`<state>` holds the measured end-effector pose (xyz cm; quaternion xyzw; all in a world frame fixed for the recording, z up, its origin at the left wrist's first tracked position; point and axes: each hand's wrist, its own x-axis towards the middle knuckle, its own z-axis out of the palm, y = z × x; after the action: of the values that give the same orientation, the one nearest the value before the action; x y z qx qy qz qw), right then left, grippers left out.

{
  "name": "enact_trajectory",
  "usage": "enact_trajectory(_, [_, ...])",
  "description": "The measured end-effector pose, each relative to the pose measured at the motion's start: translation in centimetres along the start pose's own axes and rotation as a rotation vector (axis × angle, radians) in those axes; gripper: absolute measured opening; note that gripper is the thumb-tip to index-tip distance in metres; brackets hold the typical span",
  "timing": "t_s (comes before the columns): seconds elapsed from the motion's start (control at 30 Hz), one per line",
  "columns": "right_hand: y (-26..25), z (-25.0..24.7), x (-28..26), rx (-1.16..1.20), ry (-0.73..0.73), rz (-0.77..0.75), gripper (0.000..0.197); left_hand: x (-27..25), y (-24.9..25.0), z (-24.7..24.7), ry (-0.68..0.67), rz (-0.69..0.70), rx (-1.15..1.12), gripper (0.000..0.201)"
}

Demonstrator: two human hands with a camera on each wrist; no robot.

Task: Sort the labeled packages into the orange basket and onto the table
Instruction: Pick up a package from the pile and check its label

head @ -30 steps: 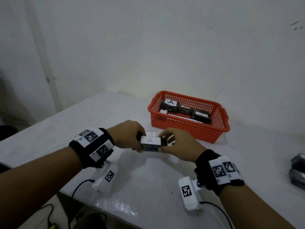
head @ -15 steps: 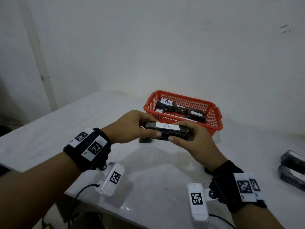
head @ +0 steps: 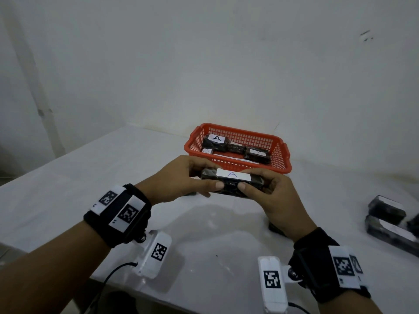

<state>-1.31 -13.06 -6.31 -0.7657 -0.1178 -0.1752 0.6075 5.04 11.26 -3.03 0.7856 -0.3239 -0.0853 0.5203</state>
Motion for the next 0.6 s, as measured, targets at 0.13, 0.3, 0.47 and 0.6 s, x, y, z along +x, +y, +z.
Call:
enact_trajectory(0.13, [0.0, -0.8, -0.5, 0.007, -0.060, 0.036, 0.037, 0.2, -0.1, 0.6, -0.008, 0.031, 0.006, 0.026])
enact_trajectory(0.3, [-0.2, -1.5, -0.9, -0.032, -0.051, 0.032, 0.037, 0.2, -0.1, 1.3, -0.021, 0.037, -0.076, 0.029])
enact_trajectory(0.47, [-0.3, -1.6, -1.0, -0.003, -0.022, 0.030, 0.033, 0.3, -0.3, 1.4, -0.015, 0.065, -0.075, 0.029])
enact_trajectory(0.6, [-0.4, -1.6, -1.2, -0.009, 0.009, 0.011, 0.032, 0.2, -0.3, 1.6, -0.017, 0.080, -0.068, 0.032])
